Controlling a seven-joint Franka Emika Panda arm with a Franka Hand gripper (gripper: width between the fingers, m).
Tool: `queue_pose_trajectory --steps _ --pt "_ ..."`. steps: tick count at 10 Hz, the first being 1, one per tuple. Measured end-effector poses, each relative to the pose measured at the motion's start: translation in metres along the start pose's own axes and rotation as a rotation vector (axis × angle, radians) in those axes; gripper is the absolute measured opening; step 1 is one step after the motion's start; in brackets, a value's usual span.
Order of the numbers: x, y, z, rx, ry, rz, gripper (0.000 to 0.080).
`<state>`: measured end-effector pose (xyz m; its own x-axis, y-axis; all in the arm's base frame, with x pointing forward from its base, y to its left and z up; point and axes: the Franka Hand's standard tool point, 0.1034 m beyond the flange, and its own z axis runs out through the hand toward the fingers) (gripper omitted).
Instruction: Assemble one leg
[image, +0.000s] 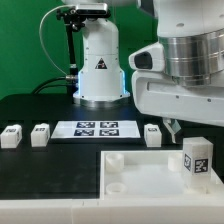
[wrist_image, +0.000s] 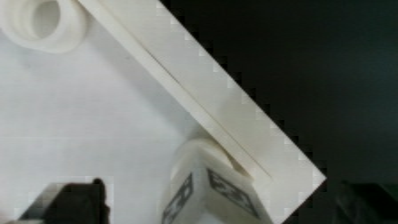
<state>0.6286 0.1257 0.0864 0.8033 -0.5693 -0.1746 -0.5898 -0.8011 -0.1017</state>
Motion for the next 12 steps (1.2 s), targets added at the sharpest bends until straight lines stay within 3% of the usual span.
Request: queue_pose_trajectory --steps 2,3,5,6,8,9,10,12 --pt "0.002 0.002 0.0 -0.002 0.001 -0.314 0.0649" --pt "0.012 0.003 0.0 -0.011 0.041 -0.495 0.0649" --pt "0.023 -0.001 0.003 0.002 0.124 -0.705 0.0649" --pt "0.021 0.0 0.004 0.001 0.119 -0.693 0.0649" --pt "0.022 0.0 0.005 0.005 0.118 -0.633 0.0386" --pt "0.022 0.001 0.005 0.012 0.117 -0.501 0.0386" --pt "0.023 0.002 0.005 0.018 0.116 -0.381 0.0295" --pt "0.025 0.004 0.006 0.036 0.119 -0.054 0.0295"
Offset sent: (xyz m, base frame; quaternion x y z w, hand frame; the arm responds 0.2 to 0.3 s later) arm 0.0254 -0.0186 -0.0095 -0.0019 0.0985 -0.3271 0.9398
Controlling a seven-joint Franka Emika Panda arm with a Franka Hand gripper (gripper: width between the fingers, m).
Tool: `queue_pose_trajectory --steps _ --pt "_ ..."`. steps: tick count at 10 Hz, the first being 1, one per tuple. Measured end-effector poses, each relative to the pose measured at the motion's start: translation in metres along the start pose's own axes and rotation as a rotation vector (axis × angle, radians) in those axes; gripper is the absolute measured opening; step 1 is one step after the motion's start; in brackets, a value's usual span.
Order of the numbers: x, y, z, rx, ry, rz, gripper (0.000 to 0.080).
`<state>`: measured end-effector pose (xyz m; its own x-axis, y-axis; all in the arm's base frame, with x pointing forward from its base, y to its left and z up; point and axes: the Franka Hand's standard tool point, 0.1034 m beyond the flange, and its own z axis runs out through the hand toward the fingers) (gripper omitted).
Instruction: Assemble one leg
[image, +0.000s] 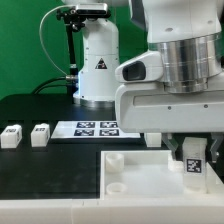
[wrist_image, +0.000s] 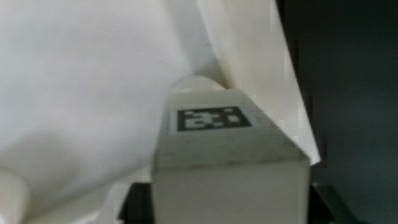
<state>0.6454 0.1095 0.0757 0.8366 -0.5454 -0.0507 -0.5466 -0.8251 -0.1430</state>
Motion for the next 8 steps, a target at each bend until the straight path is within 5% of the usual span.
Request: queue_pose_trajectory --steps 4,7,8 --pt "-0.001 0.0058 0.0007 0.044 -0.021 0.846 0.0295" --pt "-0.0019 0.0065 0.0013 0.039 -0.024 0.857 0.0295" --pt "-0.0035 0.0048 0.0018 0.039 -0.025 0.849 0.0394"
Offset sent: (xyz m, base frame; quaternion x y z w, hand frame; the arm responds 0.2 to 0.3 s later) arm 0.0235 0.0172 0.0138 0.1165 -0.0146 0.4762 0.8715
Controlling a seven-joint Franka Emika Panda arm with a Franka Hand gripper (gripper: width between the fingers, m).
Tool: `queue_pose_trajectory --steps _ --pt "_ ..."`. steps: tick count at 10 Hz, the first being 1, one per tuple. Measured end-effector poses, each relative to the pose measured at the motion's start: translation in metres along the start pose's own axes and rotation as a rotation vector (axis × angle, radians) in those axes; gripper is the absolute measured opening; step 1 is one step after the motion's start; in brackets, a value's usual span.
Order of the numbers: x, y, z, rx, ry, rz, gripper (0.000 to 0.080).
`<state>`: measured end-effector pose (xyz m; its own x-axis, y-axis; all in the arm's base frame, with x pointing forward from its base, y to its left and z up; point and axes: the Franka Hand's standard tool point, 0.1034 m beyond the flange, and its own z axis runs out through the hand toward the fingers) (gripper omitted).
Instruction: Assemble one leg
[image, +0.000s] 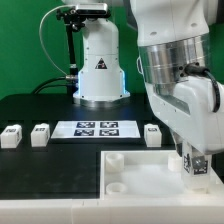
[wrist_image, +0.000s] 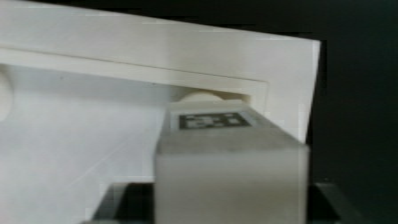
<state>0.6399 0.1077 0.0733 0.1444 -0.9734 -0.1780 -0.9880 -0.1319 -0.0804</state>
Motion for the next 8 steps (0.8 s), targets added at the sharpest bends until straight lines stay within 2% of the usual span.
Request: queue_pose_trajectory --steps 1,2,3,6,7,8 --pt "-0.008 -0.003 0.001 0.01 0.009 -0.153 0.0544" --pt "-0.019 -0.001 0.005 0.001 0.011 -0.463 0.0618" --pt "-0.017 -0.001 0.005 0.003 0.006 -0.486 0.064" --pt "-0.012 0.0 0.004 -0.008 0.012 -0.861 0.0648" --pt "-0.002 0.0 0.0 -0.05 0.013 -1.086 0.0649" --pt "0.001 -0.005 -0.003 -0.067 0.026 -1.227 0.0649"
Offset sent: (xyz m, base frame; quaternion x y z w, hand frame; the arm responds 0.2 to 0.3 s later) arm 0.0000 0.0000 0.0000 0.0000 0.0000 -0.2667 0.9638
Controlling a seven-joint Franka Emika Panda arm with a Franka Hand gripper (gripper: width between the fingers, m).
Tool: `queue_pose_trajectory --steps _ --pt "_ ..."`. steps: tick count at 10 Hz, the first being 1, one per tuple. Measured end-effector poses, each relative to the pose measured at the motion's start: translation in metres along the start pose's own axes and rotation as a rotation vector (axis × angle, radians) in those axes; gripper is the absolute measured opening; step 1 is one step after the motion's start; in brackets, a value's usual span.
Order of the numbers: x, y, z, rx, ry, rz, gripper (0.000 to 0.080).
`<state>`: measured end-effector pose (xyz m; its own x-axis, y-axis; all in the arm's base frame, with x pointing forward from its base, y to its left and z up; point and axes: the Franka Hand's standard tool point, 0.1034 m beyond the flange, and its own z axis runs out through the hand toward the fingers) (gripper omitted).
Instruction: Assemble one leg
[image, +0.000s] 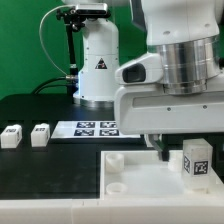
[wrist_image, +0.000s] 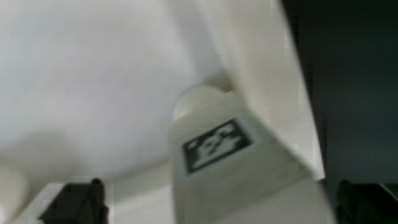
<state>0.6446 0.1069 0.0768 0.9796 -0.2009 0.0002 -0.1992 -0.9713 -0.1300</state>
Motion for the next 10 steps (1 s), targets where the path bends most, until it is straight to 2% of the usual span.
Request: queue_pose_trajectory --steps 1,2,3,4,5,7,10 --pt "-0.0007 -0.0009 0.0017 0.002 0.003 0.009 0.0649" --pt "-0.0008 -0.001 0.0019 0.003 0.003 0.058 0.0532" --pt "-0.0006 -0.0007 0.0018 0.002 0.003 0.053 0.0532" --pt "-0.0009 -0.0016 0.0019 0.006 0.002 0.126 0.0349" --pt "-0.0012 -0.0011 0.0024 0.008 0.0 0.256 0.0291" --pt "-0.0015 -0.0001 0.0037 0.01 -0.005 0.461 0.0291" --pt "-0.0042 -0.0036 0.0052 -0.001 -0.02 1.094 0.0291"
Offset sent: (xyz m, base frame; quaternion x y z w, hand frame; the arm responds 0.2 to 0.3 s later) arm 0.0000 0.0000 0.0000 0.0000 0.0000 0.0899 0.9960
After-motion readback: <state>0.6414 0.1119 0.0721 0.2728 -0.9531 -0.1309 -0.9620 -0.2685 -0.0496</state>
